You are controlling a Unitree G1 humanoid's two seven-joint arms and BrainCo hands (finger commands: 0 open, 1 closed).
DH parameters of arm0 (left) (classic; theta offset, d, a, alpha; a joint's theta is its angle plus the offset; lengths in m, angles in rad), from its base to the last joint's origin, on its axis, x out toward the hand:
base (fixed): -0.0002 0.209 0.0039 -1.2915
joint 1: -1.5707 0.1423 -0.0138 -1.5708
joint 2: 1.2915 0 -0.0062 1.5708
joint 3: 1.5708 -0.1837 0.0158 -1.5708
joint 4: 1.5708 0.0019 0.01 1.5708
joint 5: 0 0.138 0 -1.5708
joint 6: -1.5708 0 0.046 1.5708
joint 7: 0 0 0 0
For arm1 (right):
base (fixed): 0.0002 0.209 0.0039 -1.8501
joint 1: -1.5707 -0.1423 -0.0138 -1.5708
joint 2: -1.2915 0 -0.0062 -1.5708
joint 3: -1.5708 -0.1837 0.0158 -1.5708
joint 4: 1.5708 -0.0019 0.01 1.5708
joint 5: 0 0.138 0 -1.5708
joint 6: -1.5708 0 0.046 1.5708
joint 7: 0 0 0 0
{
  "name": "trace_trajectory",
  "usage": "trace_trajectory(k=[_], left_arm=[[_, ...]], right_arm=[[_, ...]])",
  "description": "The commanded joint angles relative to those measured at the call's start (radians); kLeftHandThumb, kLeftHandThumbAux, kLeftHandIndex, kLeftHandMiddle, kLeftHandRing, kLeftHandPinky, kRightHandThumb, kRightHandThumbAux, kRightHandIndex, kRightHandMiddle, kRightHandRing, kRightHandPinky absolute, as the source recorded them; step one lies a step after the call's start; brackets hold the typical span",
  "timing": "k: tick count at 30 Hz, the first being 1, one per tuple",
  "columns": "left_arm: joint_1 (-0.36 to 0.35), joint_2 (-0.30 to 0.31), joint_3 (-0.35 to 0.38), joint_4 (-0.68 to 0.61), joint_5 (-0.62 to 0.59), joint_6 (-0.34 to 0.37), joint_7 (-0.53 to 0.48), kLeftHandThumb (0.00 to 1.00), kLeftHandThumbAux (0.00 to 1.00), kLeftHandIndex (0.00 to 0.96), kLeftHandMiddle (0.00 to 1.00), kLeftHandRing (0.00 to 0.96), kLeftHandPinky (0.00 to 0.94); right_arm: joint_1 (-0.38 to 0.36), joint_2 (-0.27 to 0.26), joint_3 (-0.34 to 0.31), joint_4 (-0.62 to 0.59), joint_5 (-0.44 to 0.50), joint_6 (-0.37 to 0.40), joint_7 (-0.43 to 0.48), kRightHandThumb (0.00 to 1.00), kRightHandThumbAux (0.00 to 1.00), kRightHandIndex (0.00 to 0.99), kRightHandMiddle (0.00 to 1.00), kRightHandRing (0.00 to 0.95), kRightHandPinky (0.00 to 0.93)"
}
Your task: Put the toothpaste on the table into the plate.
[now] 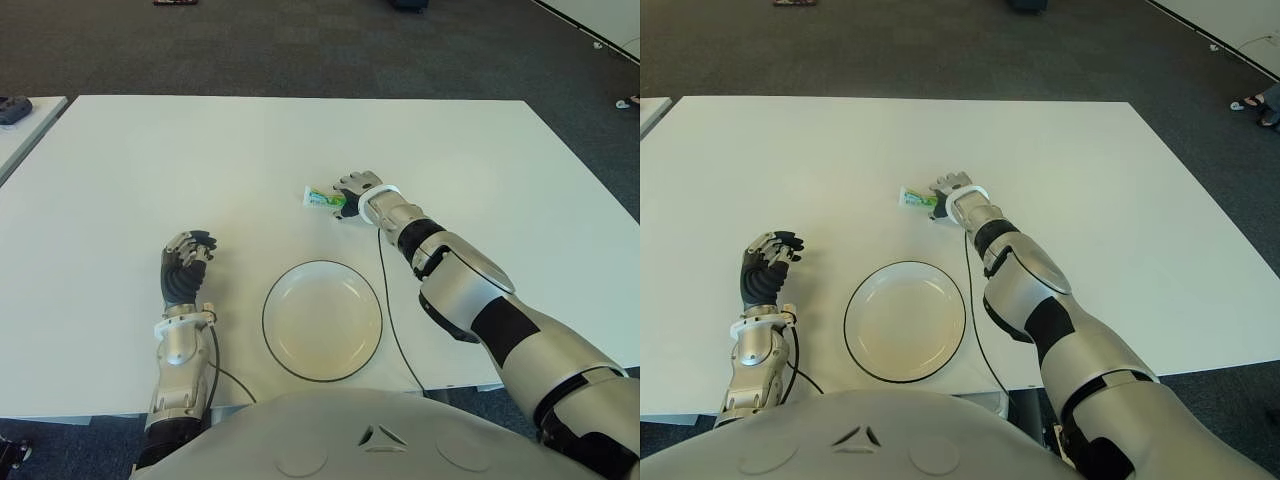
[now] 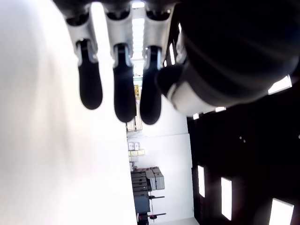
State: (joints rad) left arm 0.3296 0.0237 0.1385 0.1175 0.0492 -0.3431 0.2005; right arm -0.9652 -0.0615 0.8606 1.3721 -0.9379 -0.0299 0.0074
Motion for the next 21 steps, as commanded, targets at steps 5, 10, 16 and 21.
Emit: trace_trajectory(k=[5, 10, 16, 21], left_arm=[[0.003, -0.009, -0.001, -0.019, 0.004, 0.036, -0.003, 0.705, 0.720, 0.426, 0.471, 0.473, 0.467], [0.004, -0.009, -0.002, -0.024, 0.006, 0.036, -0.003, 0.705, 0.720, 0.425, 0.471, 0.472, 0.463], [0.008, -0.013, -0.003, -0.035, 0.002, 0.039, -0.004, 0.705, 0.719, 0.426, 0.472, 0.473, 0.467], [0.011, -0.015, -0.002, -0.042, -0.001, 0.043, -0.006, 0.704, 0.720, 0.425, 0.467, 0.471, 0.456]], right_arm=[[0.060, 0.011, -0.052, 0.017, 0.043, 0.004, -0.003, 0.244, 0.503, 0.000, 0.000, 0.000, 0.000], [0.064, 0.013, -0.073, 0.018, 0.057, 0.005, -0.011, 0.233, 0.556, 0.000, 0.000, 0.000, 0.000], [0.068, 0.014, -0.095, 0.017, 0.066, 0.005, -0.031, 0.228, 0.596, 0.000, 0.000, 0.000, 0.047], [0.070, 0.014, -0.103, 0.017, 0.067, 0.006, -0.055, 0.228, 0.612, 0.007, 0.005, 0.015, 0.101]])
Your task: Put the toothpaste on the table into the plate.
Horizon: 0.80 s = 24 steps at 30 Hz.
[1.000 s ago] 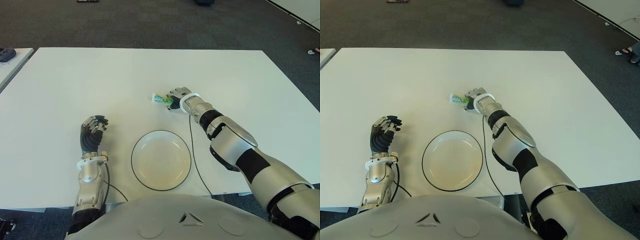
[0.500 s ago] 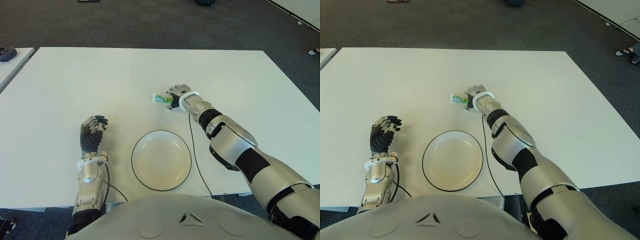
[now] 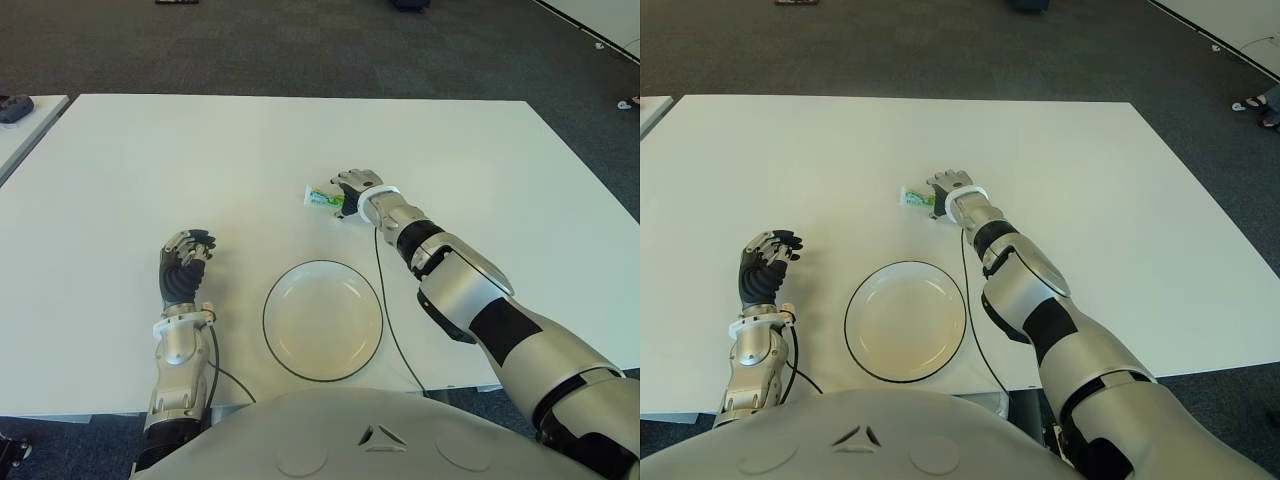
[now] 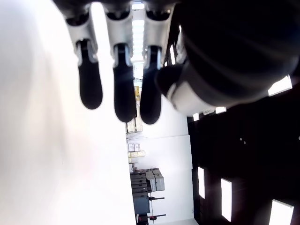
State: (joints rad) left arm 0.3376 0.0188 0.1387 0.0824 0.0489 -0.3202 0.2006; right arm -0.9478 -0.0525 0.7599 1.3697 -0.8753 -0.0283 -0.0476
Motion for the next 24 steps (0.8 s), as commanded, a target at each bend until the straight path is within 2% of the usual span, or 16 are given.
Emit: trace_trajectory(k=[1, 6, 8, 10, 14, 15, 17, 19, 24], left_arm=[[0.004, -0.011, -0.003, -0.009, -0.001, 0.022, -0.007, 0.704, 0.720, 0.425, 0.466, 0.469, 0.457], [0.007, -0.013, -0.002, -0.015, -0.002, 0.015, -0.007, 0.704, 0.720, 0.425, 0.462, 0.464, 0.454], [0.007, -0.014, -0.003, -0.014, 0.001, 0.010, -0.006, 0.704, 0.720, 0.425, 0.463, 0.463, 0.455], [0.007, -0.014, -0.002, -0.015, 0.004, 0.012, -0.004, 0.703, 0.721, 0.425, 0.461, 0.463, 0.455], [0.011, -0.019, -0.002, -0.025, 0.000, 0.025, -0.005, 0.703, 0.720, 0.425, 0.458, 0.461, 0.455], [0.012, -0.019, -0.002, -0.026, 0.001, 0.024, -0.004, 0.703, 0.720, 0.425, 0.459, 0.463, 0.457], [0.013, -0.020, -0.003, -0.029, 0.002, 0.024, -0.004, 0.703, 0.720, 0.425, 0.461, 0.465, 0.460], [0.013, -0.022, -0.003, -0.031, 0.003, 0.024, -0.004, 0.702, 0.720, 0.425, 0.464, 0.469, 0.463], [0.009, -0.024, -0.002, -0.033, -0.001, 0.029, -0.005, 0.703, 0.720, 0.425, 0.468, 0.472, 0.464]], right_arm=[[0.054, 0.005, -0.004, 0.019, 0.005, 0.006, -0.006, 0.230, 0.617, 0.011, 0.013, 0.027, 0.119], [0.062, 0.003, -0.018, 0.020, 0.013, 0.005, -0.057, 0.245, 0.633, 0.054, 0.079, 0.107, 0.221], [0.065, 0.003, -0.026, 0.020, 0.017, 0.004, -0.080, 0.256, 0.642, 0.125, 0.140, 0.184, 0.286], [0.067, 0.004, -0.031, 0.019, 0.019, 0.005, -0.095, 0.281, 0.656, 0.272, 0.271, 0.309, 0.394], [0.072, 0.006, -0.052, 0.018, 0.035, 0.006, -0.122, 0.306, 0.692, 0.381, 0.365, 0.392, 0.461], [0.070, 0.008, -0.057, 0.017, 0.038, 0.007, -0.126, 0.443, 0.704, 0.397, 0.396, 0.416, 0.484], [0.061, 0.018, -0.071, 0.008, 0.050, 0.014, -0.138, 0.590, 0.715, 0.414, 0.456, 0.465, 0.525], [0.058, 0.026, -0.086, 0.002, 0.063, 0.016, -0.154, 0.642, 0.719, 0.421, 0.521, 0.525, 0.571], [0.072, 0.022, -0.105, 0.006, 0.077, 0.008, -0.188, 0.689, 0.722, 0.429, 0.647, 0.641, 0.666]])
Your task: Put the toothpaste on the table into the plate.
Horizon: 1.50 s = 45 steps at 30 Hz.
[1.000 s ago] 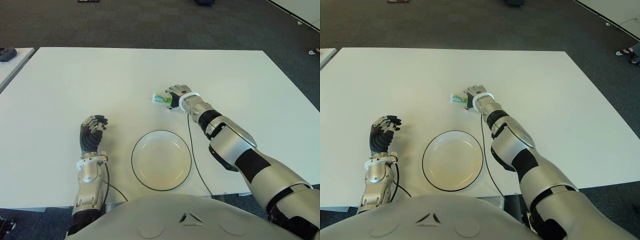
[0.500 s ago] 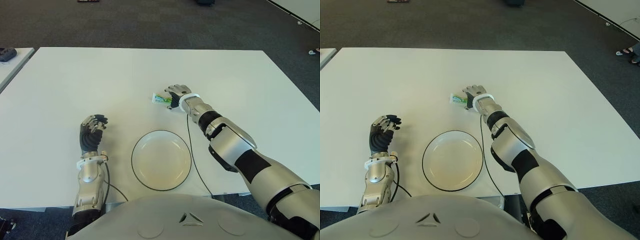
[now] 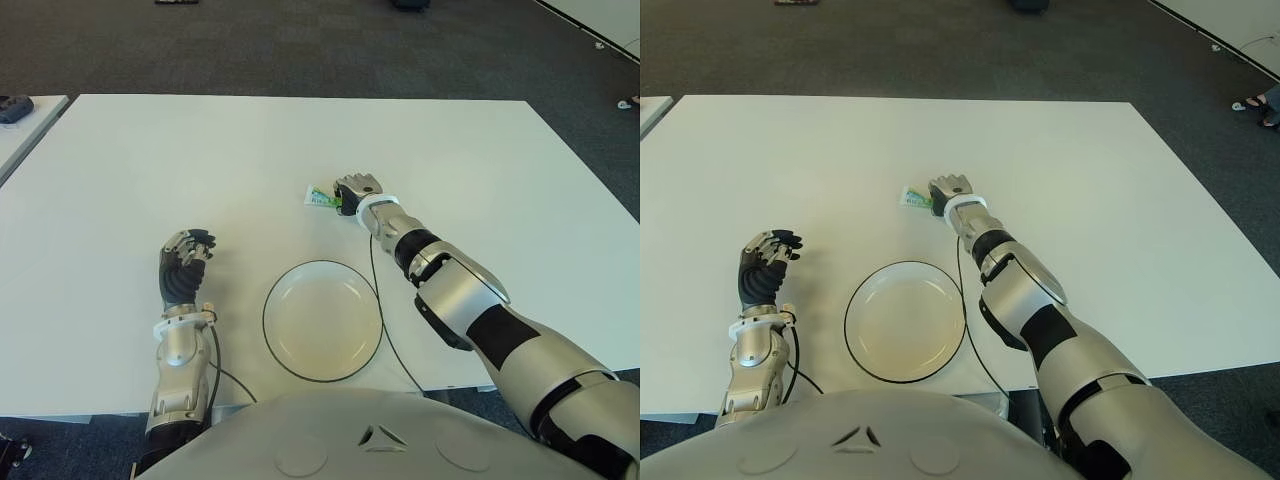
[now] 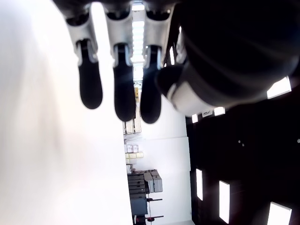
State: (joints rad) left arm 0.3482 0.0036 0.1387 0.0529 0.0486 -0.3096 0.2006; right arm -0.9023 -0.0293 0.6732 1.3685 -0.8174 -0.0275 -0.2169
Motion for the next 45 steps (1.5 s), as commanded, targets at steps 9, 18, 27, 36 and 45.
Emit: trace_trajectory(k=[9, 18, 27, 36, 45], left_arm=[[-0.005, -0.003, 0.002, 0.000, -0.001, 0.025, -0.007, 0.703, 0.719, 0.425, 0.457, 0.461, 0.454], [-0.018, -0.002, 0.009, 0.010, 0.009, 0.021, 0.004, 0.703, 0.719, 0.426, 0.472, 0.470, 0.463], [-0.026, -0.002, 0.019, 0.015, 0.001, 0.025, 0.003, 0.703, 0.719, 0.427, 0.477, 0.470, 0.465], [-0.035, 0.004, 0.025, 0.035, 0.002, -0.002, -0.003, 0.703, 0.718, 0.427, 0.493, 0.487, 0.474], [-0.052, 0.012, 0.029, 0.079, -0.020, -0.059, -0.021, 0.702, 0.717, 0.427, 0.496, 0.493, 0.477]], right_arm=[[0.024, 0.000, -0.026, 0.007, 0.017, 0.000, -0.043, 0.697, 0.724, 0.432, 0.723, 0.711, 0.733], [-0.010, 0.000, -0.027, 0.003, 0.013, -0.009, -0.041, 0.697, 0.725, 0.432, 0.757, 0.753, 0.788], [-0.042, -0.006, -0.041, 0.004, 0.023, -0.025, -0.036, 0.698, 0.724, 0.438, 0.801, 0.799, 0.818], [-0.083, -0.025, -0.066, -0.001, 0.044, -0.069, -0.031, 0.698, 0.723, 0.439, 0.841, 0.836, 0.845], [-0.136, -0.058, -0.105, -0.059, 0.079, -0.197, -0.088, 0.700, 0.723, 0.440, 0.856, 0.849, 0.854]])
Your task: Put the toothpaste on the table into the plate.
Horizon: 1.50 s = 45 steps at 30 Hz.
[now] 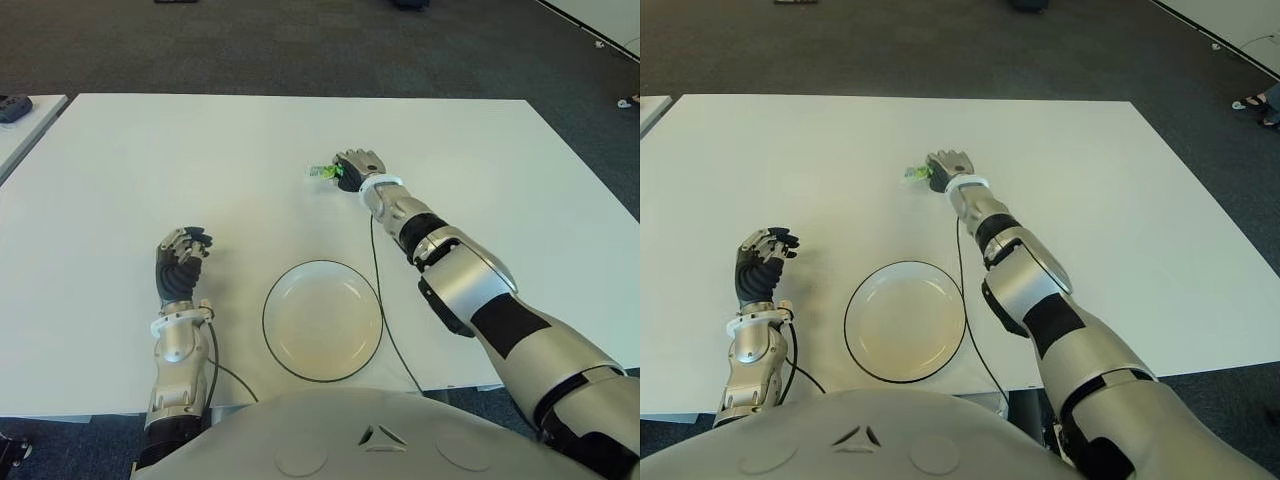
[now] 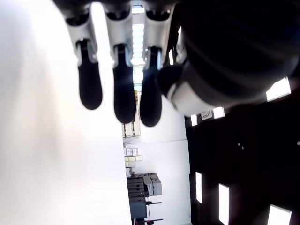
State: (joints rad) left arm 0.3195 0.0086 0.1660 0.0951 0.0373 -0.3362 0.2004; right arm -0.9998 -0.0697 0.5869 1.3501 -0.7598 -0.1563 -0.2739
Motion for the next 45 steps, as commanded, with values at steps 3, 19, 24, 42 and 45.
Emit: trace_trajectory(k=[3, 19, 24, 42, 45], left_arm=[[-0.034, 0.006, 0.003, 0.056, -0.013, -0.060, -0.025, 0.703, 0.718, 0.427, 0.493, 0.491, 0.476], [-0.045, 0.004, -0.006, 0.058, 0.002, -0.039, -0.026, 0.704, 0.719, 0.426, 0.485, 0.481, 0.467], [-0.051, 0.002, -0.009, 0.062, 0.001, -0.048, -0.029, 0.704, 0.720, 0.426, 0.483, 0.481, 0.469], [-0.051, 0.005, -0.016, 0.047, 0.008, -0.002, -0.019, 0.704, 0.718, 0.427, 0.474, 0.472, 0.471], [-0.051, 0.005, -0.015, 0.045, 0.006, 0.001, -0.019, 0.704, 0.718, 0.427, 0.476, 0.472, 0.473]], right_arm=[[-0.039, -0.049, -0.027, -0.094, 0.034, -0.155, -0.046, 0.702, 0.722, 0.440, 0.858, 0.853, 0.854], [0.081, -0.199, -0.090, -0.400, 0.133, -0.489, 0.063, 0.702, 0.721, 0.440, 0.871, 0.863, 0.863], [0.150, -0.227, -0.106, -0.522, 0.162, -0.518, 0.130, 0.702, 0.721, 0.440, 0.869, 0.862, 0.860], [0.469, -0.391, -0.071, -1.086, 0.378, -0.626, 0.608, 0.705, 0.721, 0.440, 0.851, 0.836, 0.834], [0.490, -0.418, -0.052, -1.136, 0.399, -0.627, 0.694, 0.705, 0.721, 0.440, 0.850, 0.834, 0.842]])
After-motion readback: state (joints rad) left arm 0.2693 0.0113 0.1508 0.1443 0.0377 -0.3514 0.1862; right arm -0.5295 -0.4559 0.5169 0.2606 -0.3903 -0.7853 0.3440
